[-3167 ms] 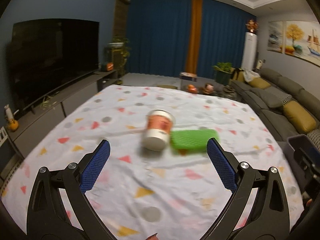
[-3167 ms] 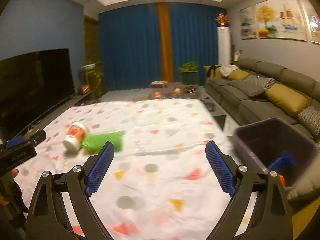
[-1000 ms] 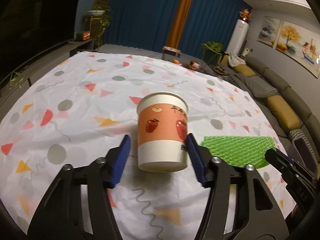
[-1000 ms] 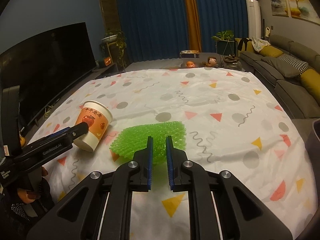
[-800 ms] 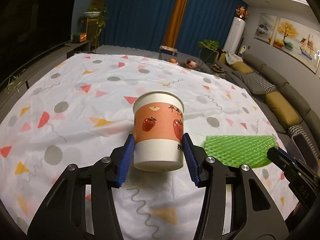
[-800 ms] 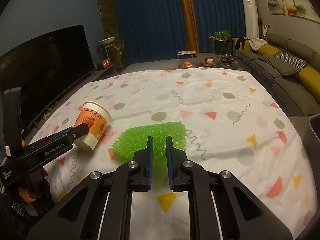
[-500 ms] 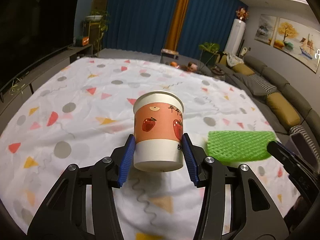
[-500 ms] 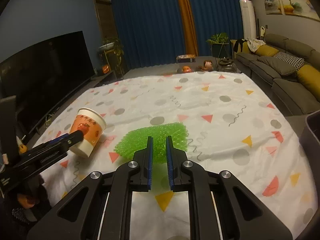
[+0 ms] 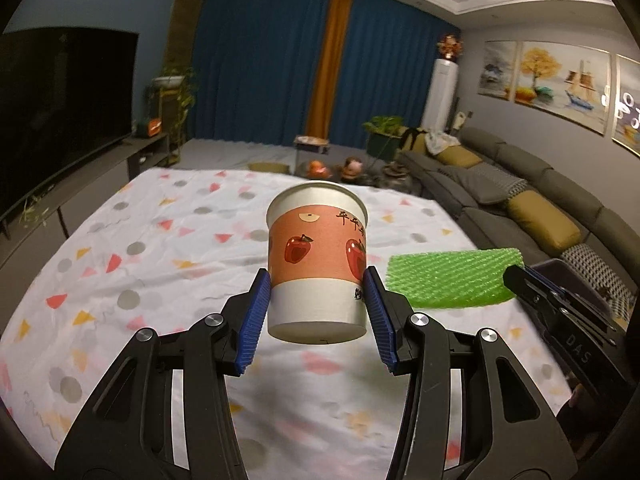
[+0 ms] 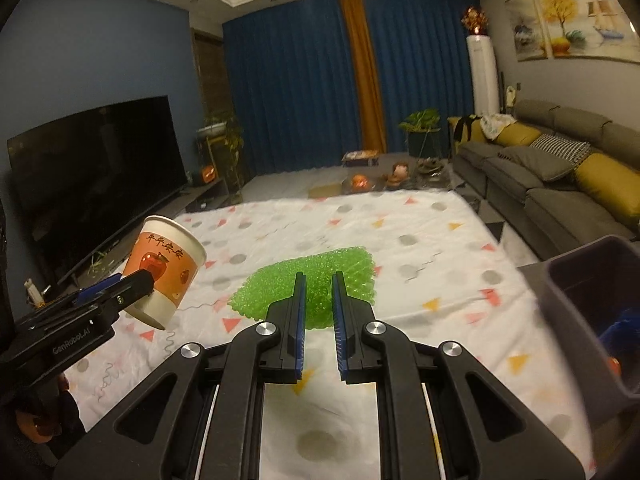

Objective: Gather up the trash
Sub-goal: 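Carry the held green net and paper cup over the grey bin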

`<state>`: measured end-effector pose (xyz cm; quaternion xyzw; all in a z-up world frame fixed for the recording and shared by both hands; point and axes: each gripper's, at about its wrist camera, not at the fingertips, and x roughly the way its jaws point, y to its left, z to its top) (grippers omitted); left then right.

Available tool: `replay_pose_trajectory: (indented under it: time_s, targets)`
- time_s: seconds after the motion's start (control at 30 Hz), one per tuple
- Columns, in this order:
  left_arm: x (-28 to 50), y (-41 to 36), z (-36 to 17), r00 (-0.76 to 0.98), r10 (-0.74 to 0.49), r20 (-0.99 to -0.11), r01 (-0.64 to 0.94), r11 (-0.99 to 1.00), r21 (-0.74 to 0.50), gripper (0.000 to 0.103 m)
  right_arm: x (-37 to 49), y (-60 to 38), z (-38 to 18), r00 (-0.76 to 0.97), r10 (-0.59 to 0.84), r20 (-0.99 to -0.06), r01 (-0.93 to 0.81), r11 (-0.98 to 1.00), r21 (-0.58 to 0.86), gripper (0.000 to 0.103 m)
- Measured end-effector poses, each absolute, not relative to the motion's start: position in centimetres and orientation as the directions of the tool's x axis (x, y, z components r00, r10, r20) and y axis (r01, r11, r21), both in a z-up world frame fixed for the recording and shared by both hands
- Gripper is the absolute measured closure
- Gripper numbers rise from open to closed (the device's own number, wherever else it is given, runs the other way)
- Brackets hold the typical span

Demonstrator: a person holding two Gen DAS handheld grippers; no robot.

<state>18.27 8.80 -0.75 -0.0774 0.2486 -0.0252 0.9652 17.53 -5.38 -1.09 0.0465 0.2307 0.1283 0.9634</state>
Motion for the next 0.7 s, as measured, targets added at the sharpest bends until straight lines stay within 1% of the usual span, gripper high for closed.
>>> replay_pose_trajectory:
  time_s: [0.13, 0.47, 0.57, 0.7]
  targets:
    - [17.1, 5.2, 0.1, 0.876, -0.141, -0.461, 0.076, 0.985, -0.156, 0.056, 15.4, -8.1, -0.1, 0.884, 0.226, -0.408, -0.183, 0.973, 0.142, 0.089]
    - [16.2, -4.3, 0.8, 0.847, -0.29, -0.446, 0.261, 0.957, -0.126, 0.056, 11.8, -16.8, 1.1, 0.927, 0.065, -0.37, -0.014, 0.99, 0.139, 0.089]
    - [16.4, -7.7, 0.8, 0.829, -0.346, -0.439, 0.326, 0.937, -0.123, 0.056, 11.1, -19.8, 1.1, 0.932, -0.002, -0.362, 0.055, 0.989, 0.136, 0.089]
    - [16.9, -12.0, 0.5, 0.803, -0.407, -0.436, 0.398, 0.91, -0.117, 0.056, 10.1, -24.1, 1.1, 0.929, -0.125, -0.347, 0.174, 0.978, 0.115, 0.089]
